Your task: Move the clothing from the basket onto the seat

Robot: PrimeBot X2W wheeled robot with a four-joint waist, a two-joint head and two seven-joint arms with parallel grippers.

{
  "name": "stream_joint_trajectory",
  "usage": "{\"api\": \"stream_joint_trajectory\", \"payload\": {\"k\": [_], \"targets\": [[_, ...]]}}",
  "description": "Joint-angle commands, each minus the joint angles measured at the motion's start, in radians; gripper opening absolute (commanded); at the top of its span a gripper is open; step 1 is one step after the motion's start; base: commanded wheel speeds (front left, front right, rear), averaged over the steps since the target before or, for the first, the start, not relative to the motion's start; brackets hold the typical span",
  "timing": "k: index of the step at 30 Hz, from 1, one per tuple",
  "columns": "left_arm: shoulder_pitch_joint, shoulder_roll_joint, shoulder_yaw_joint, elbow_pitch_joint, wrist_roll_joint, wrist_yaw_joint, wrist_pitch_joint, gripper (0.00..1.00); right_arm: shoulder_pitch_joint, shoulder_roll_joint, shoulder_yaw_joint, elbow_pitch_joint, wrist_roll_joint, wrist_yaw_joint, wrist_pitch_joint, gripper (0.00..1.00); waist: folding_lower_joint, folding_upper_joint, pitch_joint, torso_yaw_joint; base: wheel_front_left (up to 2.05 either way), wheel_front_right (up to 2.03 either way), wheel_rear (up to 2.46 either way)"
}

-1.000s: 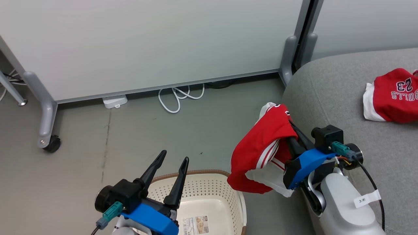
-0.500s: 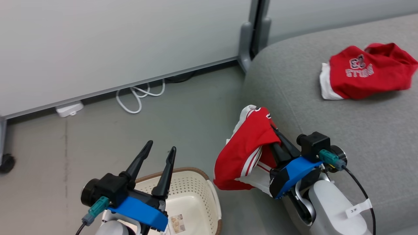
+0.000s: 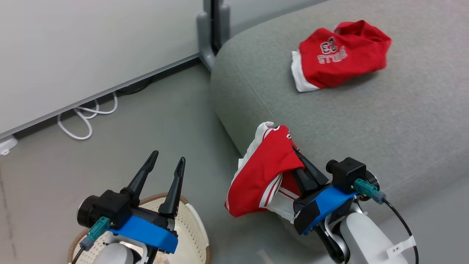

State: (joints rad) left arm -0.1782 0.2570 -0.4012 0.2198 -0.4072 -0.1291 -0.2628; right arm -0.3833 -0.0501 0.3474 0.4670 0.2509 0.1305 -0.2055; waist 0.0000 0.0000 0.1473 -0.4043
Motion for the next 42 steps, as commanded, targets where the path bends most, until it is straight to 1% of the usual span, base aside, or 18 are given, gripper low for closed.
{"api": "stream_joint_trajectory", "payload": {"k": [1, 7, 13, 21, 25, 31, 36, 37, 39, 42], "targets": [[-0.012, 0.01, 0.003, -0.004, 0.004, -0.002, -0.003, 1.0, 0.019, 0.0, 0.005, -0.017, 0.013, 0.001, -0.007, 0.0, 0.0, 0.0, 0.016, -0.055, 0.0, 0.0, 0.0], [-0.01, 0.021, 0.004, -0.004, 0.008, -0.002, -0.003, 1.0, 0.046, 0.0, 0.017, -0.035, 0.024, 0.001, -0.008, 0.0, 0.0, 0.0, 0.024, -0.114, 0.0, 0.0, 0.0], [-0.011, 0.029, -0.003, -0.006, 0.01, -0.002, -0.003, 1.0, 0.065, 0.0, 0.012, -0.056, 0.007, 0.001, -0.012, 0.0, 0.0, 0.0, 0.029, -0.144, 0.0, 0.0, 0.0], [-0.019, 0.034, -0.013, -0.005, 0.006, -0.002, -0.003, 1.0, 0.075, 0.0, -0.008, -0.072, 0.006, 0.001, -0.014, 0.0, 0.0, 0.0, 0.037, -0.153, 0.0, 0.0, 0.0], [-0.025, 0.042, -0.02, -0.008, 0.002, -0.002, -0.003, 1.0, 0.043, -0.001, -0.027, -0.081, 0.007, 0.001, -0.011, 0.0, 0.0, 0.0, 0.055, -0.149, 0.0, 0.0, 0.0], [-0.048, 0.075, -0.027, -0.024, 0.008, -0.002, -0.003, 1.0, -0.049, 0.0, -0.111, -0.104, 0.017, 0.001, -0.019, 0.0, 0.0, 0.0, 0.123, -0.129, 0.0, 0.0, 0.0], [-0.082, 0.114, -0.052, -0.047, 0.014, -0.002, -0.003, 1.0, -0.203, 0.0, -0.225, -0.099, 0.005, 0.001, -0.003, 0.0, 0.0, 0.0, 0.208, -0.105, 0.0, 0.0, 0.0], [-0.082, 0.114, -0.052, -0.047, 0.014, -0.002, -0.003, 1.0, -0.203, 0.0, -0.225, -0.099, 0.005, 0.001, -0.003, 0.0, 0.0, 0.0, 0.208, -0.105, 0.0, 0.0, 0.0], [-0.103, 0.13, -0.063, -0.059, 0.02, -0.002, -0.003, 1.0, -0.276, 0.0, -0.271, -0.092, -0.003, 0.001, 0.007, 0.0, 0.0, 0.0, 0.246, -0.092, 0.0, 0.0, 0.0], [-0.139, 0.145, -0.087, -0.085, 0.017, -0.002, 0.002, 1.0, -0.383, -0.01, -0.361, -0.08, -0.054, 0.001, 0.031, 0.0, 0.0, 0.0, 0.306, -0.071, 0.0, 0.0, 0.0]]}}
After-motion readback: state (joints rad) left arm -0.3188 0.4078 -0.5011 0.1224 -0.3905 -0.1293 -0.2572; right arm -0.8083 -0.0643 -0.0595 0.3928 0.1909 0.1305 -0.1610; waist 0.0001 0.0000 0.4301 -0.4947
